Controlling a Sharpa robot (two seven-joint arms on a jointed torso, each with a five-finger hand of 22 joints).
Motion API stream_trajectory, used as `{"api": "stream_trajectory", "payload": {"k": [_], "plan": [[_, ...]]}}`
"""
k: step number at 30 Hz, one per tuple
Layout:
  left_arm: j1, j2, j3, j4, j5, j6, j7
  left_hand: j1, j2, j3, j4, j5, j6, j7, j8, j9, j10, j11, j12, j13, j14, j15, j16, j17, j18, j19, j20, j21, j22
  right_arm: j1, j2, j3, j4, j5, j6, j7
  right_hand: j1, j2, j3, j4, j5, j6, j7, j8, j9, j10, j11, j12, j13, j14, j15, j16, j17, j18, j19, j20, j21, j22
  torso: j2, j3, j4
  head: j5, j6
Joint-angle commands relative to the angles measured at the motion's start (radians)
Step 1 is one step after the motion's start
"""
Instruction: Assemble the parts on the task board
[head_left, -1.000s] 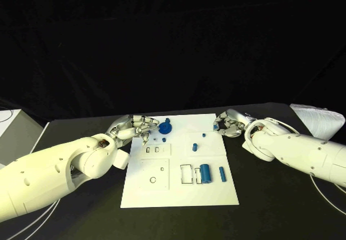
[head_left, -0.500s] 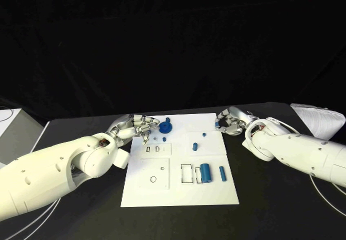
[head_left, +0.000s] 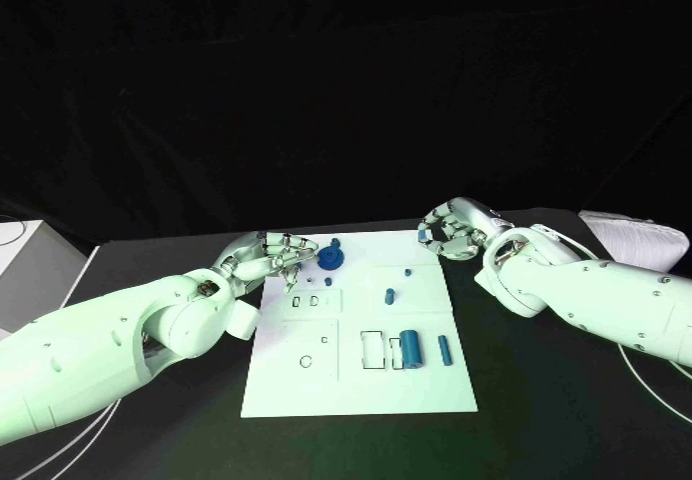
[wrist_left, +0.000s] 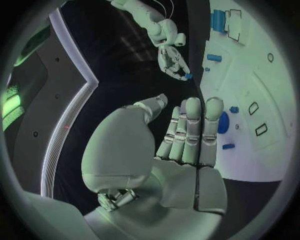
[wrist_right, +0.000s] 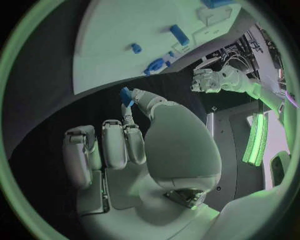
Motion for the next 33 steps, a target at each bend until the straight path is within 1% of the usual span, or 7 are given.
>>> {"api": "stream_trajectory", "payload": {"k": [1, 7, 10, 12, 14, 21, 33], "plan": [[-0.001, 0.002, 0.001, -0.001, 0.004, 0.012, 0.008, -0.007, 0.005, 0.004, 0.002, -0.004, -0.006, 0.014, 0.004, 0.002, 0.000, 0.006, -0.004, -0.001, 0.000, 0.004, -0.006, -0.001, 0.011, -0.005, 0.001, -0.007, -0.001, 0.009, 0.011, 0.000, 0.043, 0.050, 0.022, -0.020, -0.012, -0.001, 0.001, 0.001, 0.004, 0.000, 0.003, 0.004, 0.002, 0.009, 0.001, 0.004, 0.128, 0.035, -0.003, 0.003, -0.002, -0.014, 0.105, -0.004, 0.005, 0.263, -0.007, -0.0071, -0.0043, 0.002, 0.001], [-0.002, 0.008, 0.001, -0.015, 0.005, 0.010, 0.010, -0.008, 0.005, 0.004, 0.002, -0.004, -0.006, 0.014, 0.004, 0.002, 0.000, 0.006, -0.004, -0.002, 0.000, 0.005, -0.006, -0.001, 0.011, -0.005, 0.002, -0.007, -0.001, 0.017, 0.066, -0.001, 0.101, 0.093, 0.056, -0.039, -0.015, 0.000, 0.001, 0.002, 0.002, -0.004, 0.004, 0.003, 0.002, 0.007, 0.002, 0.002, 0.125, 0.034, -0.003, 0.001, -0.005, -0.014, 0.105, -0.004, 0.005, 0.263, -0.013, -0.0143, -0.0015, 0.010, -0.002], [-0.003, 0.010, 0.001, -0.023, 0.010, 0.007, 0.010, -0.008, 0.005, 0.004, 0.002, -0.004, -0.006, 0.014, 0.004, 0.002, 0.000, 0.006, -0.004, -0.002, 0.000, 0.005, -0.006, -0.001, 0.011, -0.005, 0.002, -0.007, -0.001, 0.018, 0.100, -0.005, 0.113, 0.082, 0.065, -0.051, -0.016, -0.002, 0.001, 0.002, 0.001, -0.005, 0.004, 0.003, 0.002, 0.007, 0.002, 0.001, 0.125, 0.034, -0.002, 0.000, -0.005, -0.014, 0.105, -0.004, 0.005, 0.263, -0.017, -0.0185, 0.0011, 0.007, 0.001], [-0.003, 0.011, 0.001, -0.025, 0.013, 0.004, 0.009, -0.008, 0.006, 0.004, 0.002, -0.004, -0.005, 0.014, 0.004, 0.002, 0.000, 0.006, -0.004, -0.002, 0.000, 0.005, -0.006, -0.001, 0.010, -0.004, 0.002, -0.006, 0.000, 0.015, 0.125, -0.008, 0.117, 0.052, 0.067, -0.064, -0.016, -0.003, 0.000, 0.001, 0.001, -0.006, 0.004, 0.003, 0.002, 0.007, 0.002, 0.001, 0.125, 0.034, -0.002, 0.000, -0.005, -0.014, 0.105, -0.003, 0.005, 0.263, -0.020, -0.0221, 0.0038, 0.007, -0.001], [-0.004, 0.011, 0.001, -0.026, 0.015, 0.002, 0.008, -0.008, 0.006, 0.004, 0.002, -0.004, -0.006, 0.014, 0.004, 0.002, 0.000, 0.006, -0.004, -0.002, 0.000, 0.005, -0.006, -0.001, 0.011, -0.005, 0.002, -0.007, -0.001, 0.010, 0.144, -0.011, 0.118, 0.027, 0.066, -0.080, -0.016, -0.005, 0.000, 0.001, 0.000, -0.007, 0.004, 0.003, 0.002, 0.006, 0.003, 0.000, 0.124, 0.034, -0.002, 0.000, -0.006, -0.014, 0.105, -0.003, 0.005, 0.263, -0.021, -0.0237, 0.0048, 0.008, -0.004], [-0.005, 0.010, 0.001, -0.028, 0.028, -0.011, 0.007, -0.009, 0.006, 0.004, 0.003, -0.004, -0.006, 0.015, 0.004, 0.002, 0.000, 0.007, -0.004, -0.002, 0.000, 0.005, -0.006, -0.001, 0.011, -0.006, 0.002, -0.008, -0.002, -0.025, 0.210, -0.020, 0.109, -0.068, 0.058, -0.159, -0.016, -0.005, 0.000, 0.000, 0.000, -0.008, 0.004, 0.003, 0.002, 0.006, 0.003, 0.000, 0.124, 0.034, -0.002, -0.001, -0.007, -0.014, 0.105, -0.003, 0.005, 0.263, -0.023, -0.0264, 0.0041, 0.017, -0.012], [-0.006, 0.005, 0.001, -0.025, 0.056, -0.039, 0.007, -0.008, 0.009, 0.004, 0.000, -0.004, -0.007, 0.015, 0.006, 0.003, 0.013, 0.005, 0.008, 0.003, 0.001, 0.004, -0.005, -0.001, 0.011, -0.004, 0.002, -0.008, -0.003, -0.088, 0.268, -0.024, 0.088, -0.177, 0.031, -0.243, -0.016, -0.006, 0.001, -0.001, 0.001, -0.009, 0.005, 0.003, 0.002, 0.006, 0.003, 0.001, 0.124, 0.033, -0.002, -0.003, -0.009, -0.014, 0.105, -0.003, 0.005, 0.263, -0.018, -0.0247, 0.0066, 0.031, -0.034]]}}
